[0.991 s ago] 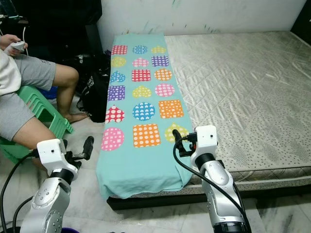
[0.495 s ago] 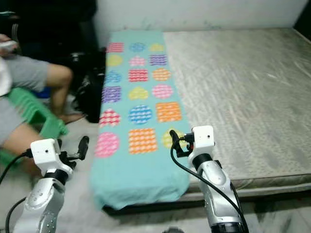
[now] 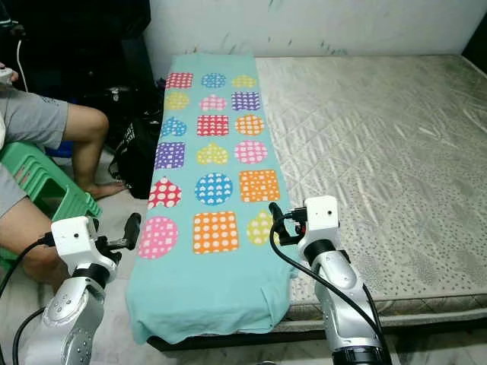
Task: Clean up the room
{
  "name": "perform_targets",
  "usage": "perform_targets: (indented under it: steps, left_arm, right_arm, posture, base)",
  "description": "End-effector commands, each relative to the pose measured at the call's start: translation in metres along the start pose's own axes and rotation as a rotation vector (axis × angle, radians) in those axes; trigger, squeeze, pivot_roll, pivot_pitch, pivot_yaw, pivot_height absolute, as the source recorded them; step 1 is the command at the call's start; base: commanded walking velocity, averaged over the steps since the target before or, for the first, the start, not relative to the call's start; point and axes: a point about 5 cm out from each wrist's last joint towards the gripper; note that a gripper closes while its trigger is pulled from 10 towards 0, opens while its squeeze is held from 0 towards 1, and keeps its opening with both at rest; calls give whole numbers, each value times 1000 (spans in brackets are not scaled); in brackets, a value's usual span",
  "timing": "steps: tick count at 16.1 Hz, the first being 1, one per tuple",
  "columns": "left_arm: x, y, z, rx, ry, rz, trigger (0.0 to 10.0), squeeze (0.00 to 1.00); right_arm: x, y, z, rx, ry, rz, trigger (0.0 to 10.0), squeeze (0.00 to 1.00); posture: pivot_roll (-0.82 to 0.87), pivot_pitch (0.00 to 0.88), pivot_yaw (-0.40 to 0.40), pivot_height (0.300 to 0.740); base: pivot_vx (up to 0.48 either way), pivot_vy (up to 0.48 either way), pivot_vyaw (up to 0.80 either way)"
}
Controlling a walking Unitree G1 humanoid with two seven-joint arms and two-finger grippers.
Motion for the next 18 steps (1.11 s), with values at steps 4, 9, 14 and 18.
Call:
perform_targets:
  steps: [4, 9, 14, 18]
  left_arm:
    - [-1, -2, 0, -8, 6, 11, 10000, 0]
    - [0, -4, -1, -11, 2, 21, 10000, 0]
    - [2, -7, -1, -6, 8, 38, 10000, 0]
    - [5, -8, 0, -4, 8, 46, 10000, 0]
  right_arm:
    - [0, -1, -3, -1, -13, 3, 10000, 0]
    - [1, -1, 0, -8, 8, 2, 10000, 0]
    - [3, -3, 3, -13, 20, 10, 10000, 0]
    - [4, -4, 3, -10, 23, 15, 10000, 0]
  posture:
    - [-62, 108, 23, 740]
    - [-64, 104, 23, 740]
    - [-63, 114, 24, 705]
    - [-61, 125, 28, 665]
  base:
    - [0, 0, 0]
    - [0, 0, 0]
    - [0, 0, 0]
    - [0, 0, 0]
Point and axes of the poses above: a point about 5 cm out from each wrist's last joint towards the gripper, its own x axis pointing back from the gripper into the wrist, its own y axis along the axis of the wrist's last joint, z = x × y, and after that the axes turned 8 degrees about -x, right-handed
